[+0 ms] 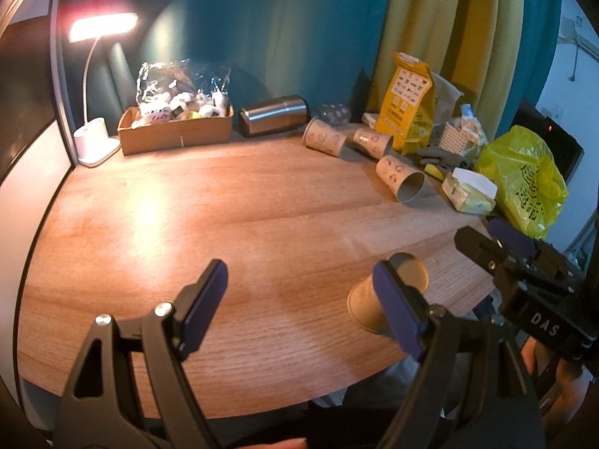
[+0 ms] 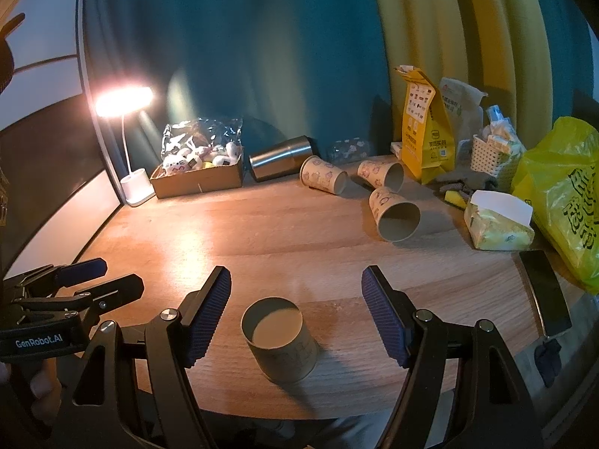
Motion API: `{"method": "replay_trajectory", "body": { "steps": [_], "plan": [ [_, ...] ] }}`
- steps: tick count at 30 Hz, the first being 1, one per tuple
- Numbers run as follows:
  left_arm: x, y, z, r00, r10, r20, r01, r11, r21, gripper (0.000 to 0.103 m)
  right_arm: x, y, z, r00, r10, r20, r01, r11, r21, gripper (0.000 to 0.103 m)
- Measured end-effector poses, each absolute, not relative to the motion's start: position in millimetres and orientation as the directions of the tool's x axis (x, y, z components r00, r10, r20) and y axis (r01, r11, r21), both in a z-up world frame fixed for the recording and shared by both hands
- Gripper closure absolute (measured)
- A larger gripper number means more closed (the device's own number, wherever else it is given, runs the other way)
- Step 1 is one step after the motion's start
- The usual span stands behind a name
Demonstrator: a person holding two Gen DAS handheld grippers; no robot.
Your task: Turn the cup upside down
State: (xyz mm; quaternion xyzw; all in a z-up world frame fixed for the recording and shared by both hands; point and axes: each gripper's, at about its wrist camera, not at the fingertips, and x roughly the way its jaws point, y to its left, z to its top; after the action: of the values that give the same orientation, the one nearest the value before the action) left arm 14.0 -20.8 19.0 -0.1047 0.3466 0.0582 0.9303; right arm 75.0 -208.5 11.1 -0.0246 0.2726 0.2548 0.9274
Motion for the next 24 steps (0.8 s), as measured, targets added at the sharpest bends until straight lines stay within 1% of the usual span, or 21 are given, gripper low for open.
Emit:
{"method": "replay_trajectory", "body": {
  "steps": [24],
  "plan": [
    [8.9, -24.3, 18.8, 0.752, 0.038, -0.658, -0.185, 0.97, -0.156, 0.022, 70.0, -212.8, 6.7, 0.714, 0.462, -0.526, -0.489, 0.867, 0.098, 0.028]
  ]
}}
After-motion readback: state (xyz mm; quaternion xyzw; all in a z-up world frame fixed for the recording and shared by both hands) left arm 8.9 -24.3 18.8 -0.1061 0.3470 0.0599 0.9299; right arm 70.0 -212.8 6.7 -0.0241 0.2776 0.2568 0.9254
